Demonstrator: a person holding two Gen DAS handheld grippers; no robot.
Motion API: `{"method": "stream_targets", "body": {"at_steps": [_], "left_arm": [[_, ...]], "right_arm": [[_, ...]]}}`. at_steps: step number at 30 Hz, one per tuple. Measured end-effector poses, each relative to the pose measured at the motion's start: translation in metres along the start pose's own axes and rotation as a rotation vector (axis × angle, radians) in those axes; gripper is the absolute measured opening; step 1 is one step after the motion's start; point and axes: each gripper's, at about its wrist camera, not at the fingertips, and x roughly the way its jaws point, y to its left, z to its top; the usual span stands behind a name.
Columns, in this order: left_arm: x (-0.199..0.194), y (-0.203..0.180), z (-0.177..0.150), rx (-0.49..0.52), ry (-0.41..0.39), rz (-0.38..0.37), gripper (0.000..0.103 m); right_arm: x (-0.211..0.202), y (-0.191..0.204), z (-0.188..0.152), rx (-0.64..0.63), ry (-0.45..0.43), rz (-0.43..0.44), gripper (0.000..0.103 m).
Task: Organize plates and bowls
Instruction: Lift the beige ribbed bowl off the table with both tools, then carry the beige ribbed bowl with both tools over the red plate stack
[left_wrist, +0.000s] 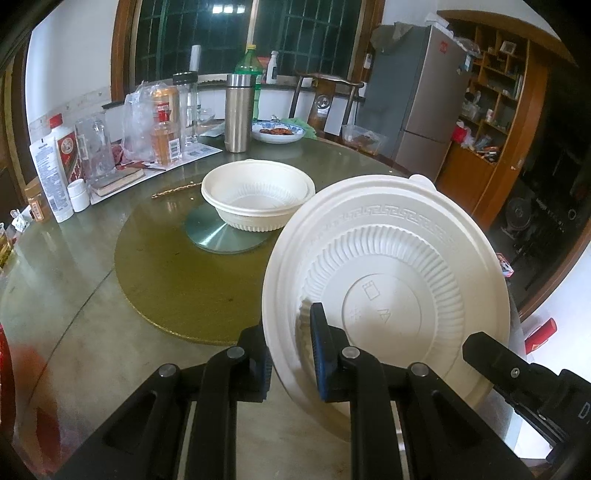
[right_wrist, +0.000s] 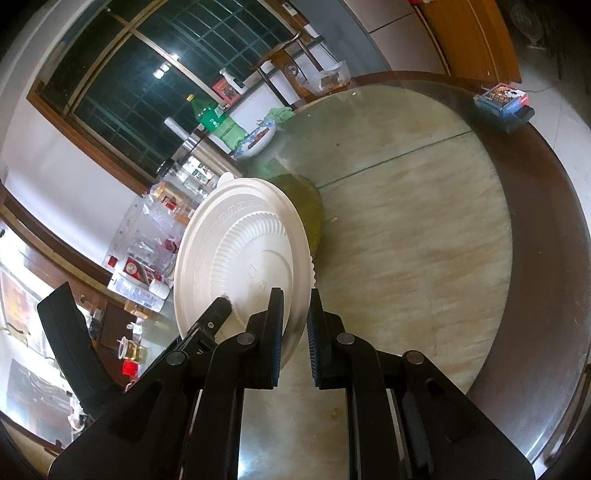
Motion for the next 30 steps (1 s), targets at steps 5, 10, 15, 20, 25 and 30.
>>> {"method": "stream_targets", "body": {"at_steps": [5,10,15,20,25,30], "left_arm": [[-0.003,0.003,-0.001,-0.005,-0.004,0.007,0.017],[-0.008,0.005,-0.002,-0.01,-0.014,0.011,0.017],[-0.012,0.007,-0.002,-0.015,-0.027,0.019,0.017],[-0.015,0.008,-0.003,-0.017,-0.035,0.023,0.017],[-0.018,0.008,-0.004,-0.017,-0.043,0.023,0.017],[-0.019,0.01,-0.003,-0.02,-0.05,0.024,0.017]], "right_arm": [[0.001,0.003,-0.001,-0.008,0.005,0.004,0.012],[0.001,0.005,0.0,-0.019,0.006,0.01,0.012],[0.002,0.008,-0.001,-0.029,0.007,0.018,0.012],[0.001,0.01,-0.004,-0.033,0.005,0.021,0.012],[0.0,0.01,-0.004,-0.034,0.005,0.022,0.012],[0.0,0.012,-0.005,-0.038,0.003,0.024,0.012]]}}
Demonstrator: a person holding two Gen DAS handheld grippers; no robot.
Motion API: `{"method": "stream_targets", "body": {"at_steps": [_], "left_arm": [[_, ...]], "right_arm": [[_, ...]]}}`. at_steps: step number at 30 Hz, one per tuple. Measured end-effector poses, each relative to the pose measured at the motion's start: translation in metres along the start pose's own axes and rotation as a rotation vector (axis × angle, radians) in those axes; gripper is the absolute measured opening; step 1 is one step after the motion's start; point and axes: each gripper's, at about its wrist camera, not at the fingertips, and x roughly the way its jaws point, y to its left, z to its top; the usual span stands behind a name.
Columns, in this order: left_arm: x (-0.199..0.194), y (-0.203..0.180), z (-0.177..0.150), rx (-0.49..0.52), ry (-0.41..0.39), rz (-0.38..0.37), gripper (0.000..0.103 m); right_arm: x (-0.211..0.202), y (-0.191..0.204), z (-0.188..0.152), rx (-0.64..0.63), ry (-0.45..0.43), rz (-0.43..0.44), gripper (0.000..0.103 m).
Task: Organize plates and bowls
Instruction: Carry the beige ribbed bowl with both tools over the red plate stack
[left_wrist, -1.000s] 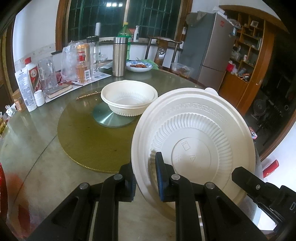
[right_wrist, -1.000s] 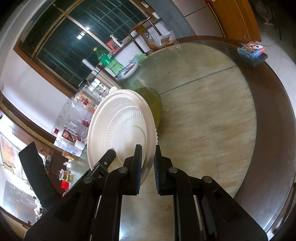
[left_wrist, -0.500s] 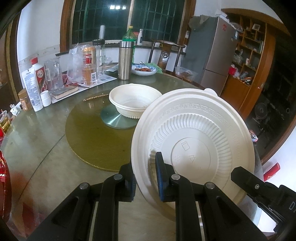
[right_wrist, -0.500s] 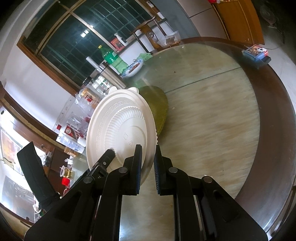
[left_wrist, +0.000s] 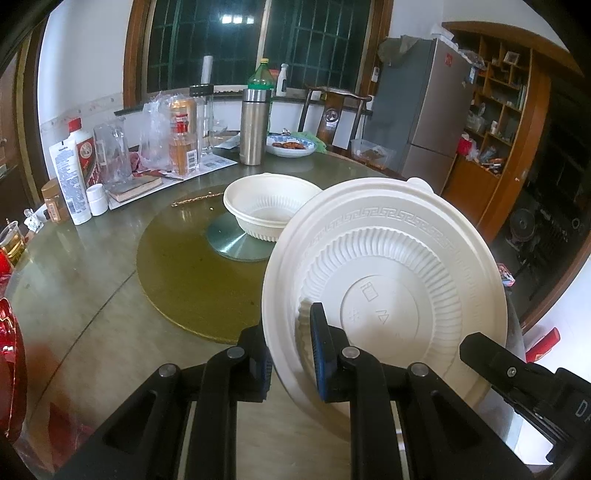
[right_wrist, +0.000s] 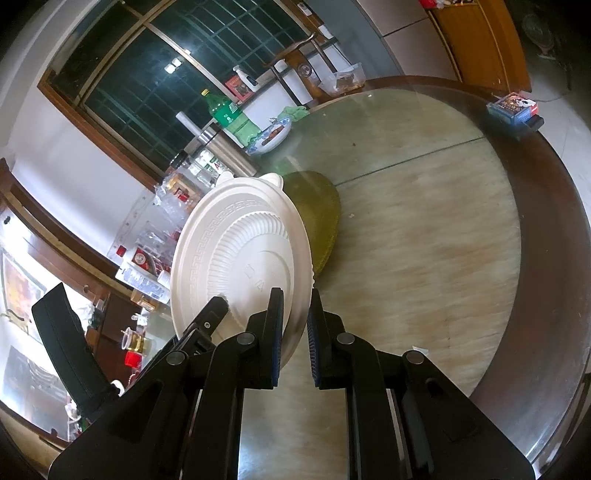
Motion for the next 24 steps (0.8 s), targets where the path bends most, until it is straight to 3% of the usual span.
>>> {"method": "stream_targets", "body": {"at_steps": [24], "left_arm": [[-0.0081,0.0056,-0.0004,-0.008,-0.016,0.003,0.017]], "right_arm": [[-0.0002,0.0099,0.0006,-0.012,-0.003,0.007,0.012]]}}
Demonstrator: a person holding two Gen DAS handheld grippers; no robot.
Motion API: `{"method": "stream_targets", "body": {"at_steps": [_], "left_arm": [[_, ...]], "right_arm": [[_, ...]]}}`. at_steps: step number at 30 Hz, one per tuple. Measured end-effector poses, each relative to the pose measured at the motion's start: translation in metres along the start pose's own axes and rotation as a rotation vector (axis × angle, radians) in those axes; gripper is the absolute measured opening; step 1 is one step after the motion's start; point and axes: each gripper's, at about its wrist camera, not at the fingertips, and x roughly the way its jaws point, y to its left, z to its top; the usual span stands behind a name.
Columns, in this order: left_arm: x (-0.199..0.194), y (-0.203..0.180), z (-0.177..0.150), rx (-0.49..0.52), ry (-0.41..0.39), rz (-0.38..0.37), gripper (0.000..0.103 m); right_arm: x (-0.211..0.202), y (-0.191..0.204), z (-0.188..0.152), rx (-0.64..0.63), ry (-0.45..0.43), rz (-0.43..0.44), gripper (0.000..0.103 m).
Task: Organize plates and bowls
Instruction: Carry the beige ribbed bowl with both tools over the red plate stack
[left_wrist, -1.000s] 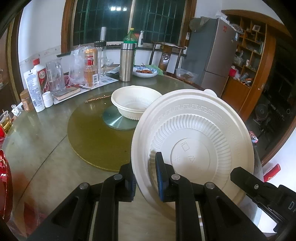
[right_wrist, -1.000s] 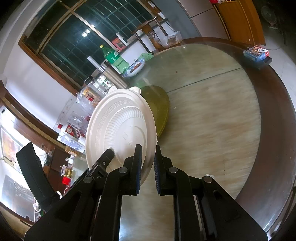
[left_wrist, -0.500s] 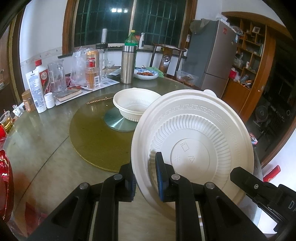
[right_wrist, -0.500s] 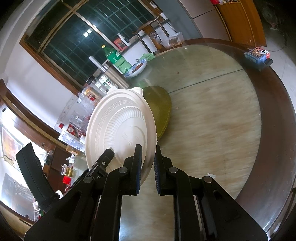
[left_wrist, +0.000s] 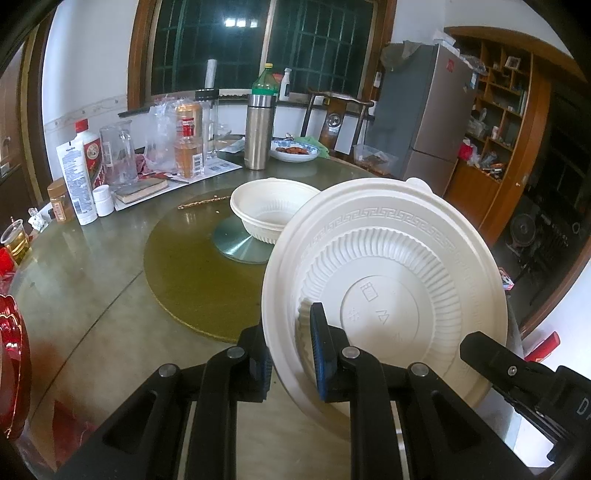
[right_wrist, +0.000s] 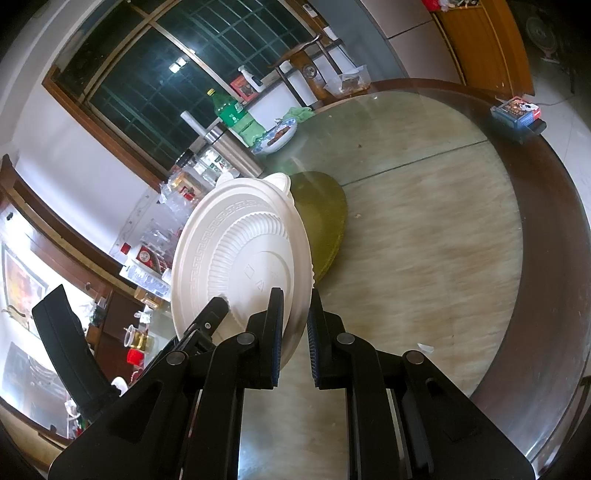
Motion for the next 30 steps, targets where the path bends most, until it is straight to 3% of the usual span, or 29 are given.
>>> {"method": "stream_targets", "body": {"at_steps": [15,30], "left_arm": [[-0.013,0.012,-0.001,-0.02,-0.018,0.017,0.017],[-0.019,0.048,-0.004,-0.079,-0.02,0.076,0.017]], "right_arm": [[0.005,0.01,-0.001,-0.027,0.012,0.037,0.012],[0.033,0.039,-0.014,-0.087,0.074,0.088,0.012]]}}
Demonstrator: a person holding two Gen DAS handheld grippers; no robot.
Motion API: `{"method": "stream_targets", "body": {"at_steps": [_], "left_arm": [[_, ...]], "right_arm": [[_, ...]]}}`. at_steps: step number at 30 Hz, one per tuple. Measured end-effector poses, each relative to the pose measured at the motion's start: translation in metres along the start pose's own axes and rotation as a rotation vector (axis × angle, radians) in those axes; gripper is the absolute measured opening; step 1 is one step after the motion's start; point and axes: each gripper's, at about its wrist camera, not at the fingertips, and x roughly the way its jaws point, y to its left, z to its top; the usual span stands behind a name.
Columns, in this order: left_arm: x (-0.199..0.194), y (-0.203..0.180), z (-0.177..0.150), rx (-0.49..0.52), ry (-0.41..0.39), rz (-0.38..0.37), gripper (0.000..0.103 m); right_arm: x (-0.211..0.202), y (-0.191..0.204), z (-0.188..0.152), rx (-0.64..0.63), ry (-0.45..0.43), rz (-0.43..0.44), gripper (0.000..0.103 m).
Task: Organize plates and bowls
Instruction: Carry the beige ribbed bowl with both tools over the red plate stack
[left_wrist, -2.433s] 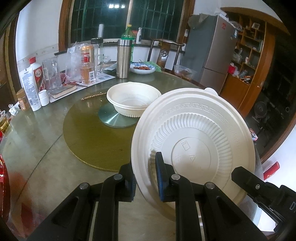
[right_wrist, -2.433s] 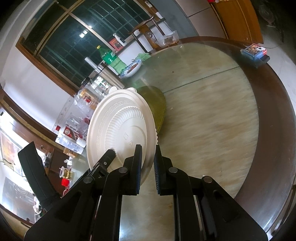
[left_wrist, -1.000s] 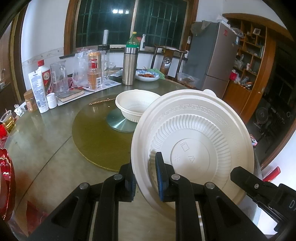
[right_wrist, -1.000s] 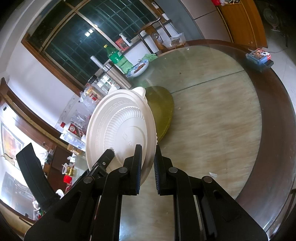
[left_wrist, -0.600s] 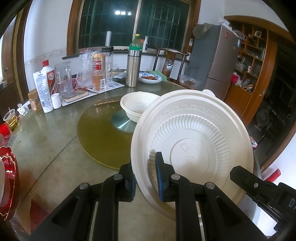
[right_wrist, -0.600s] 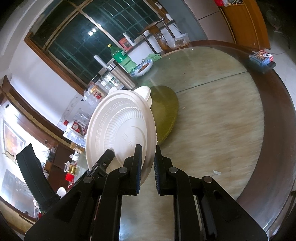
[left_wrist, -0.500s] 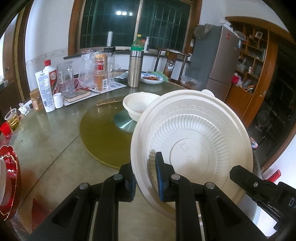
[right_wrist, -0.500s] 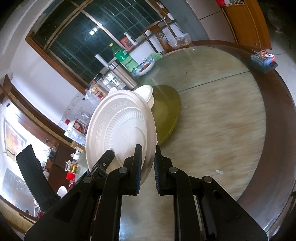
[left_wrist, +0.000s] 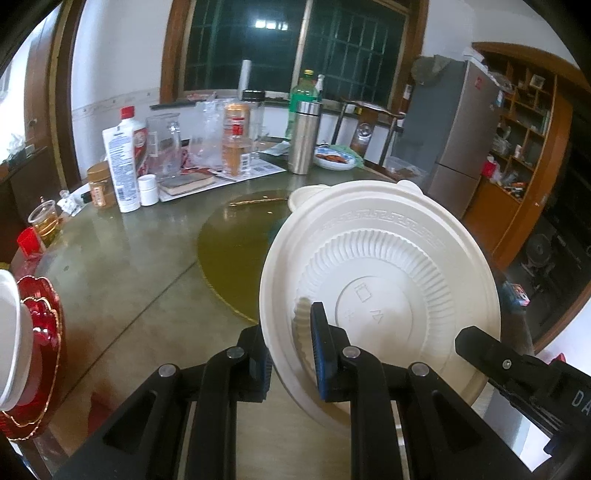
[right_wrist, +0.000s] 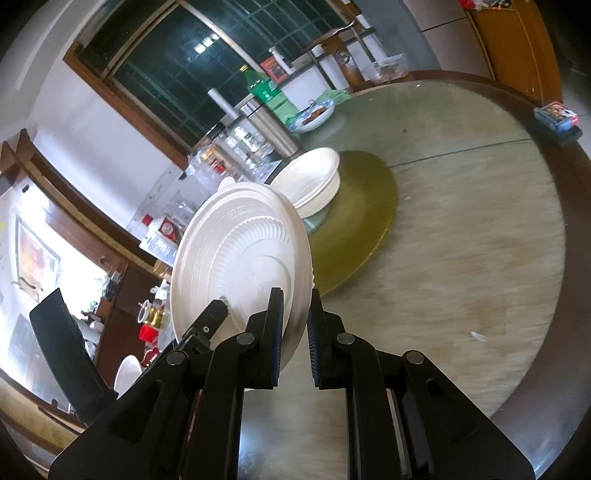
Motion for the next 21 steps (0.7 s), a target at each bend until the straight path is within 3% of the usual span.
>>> {"method": "stream_targets", "body": {"at_steps": [21], "left_arm": [[-0.02,0.061,0.002,-0.079,-0.035,0.116,0.017]], "right_arm": [[0.043,0.051,-0.01,-0.094,0.093,0.112,0.012]]}}
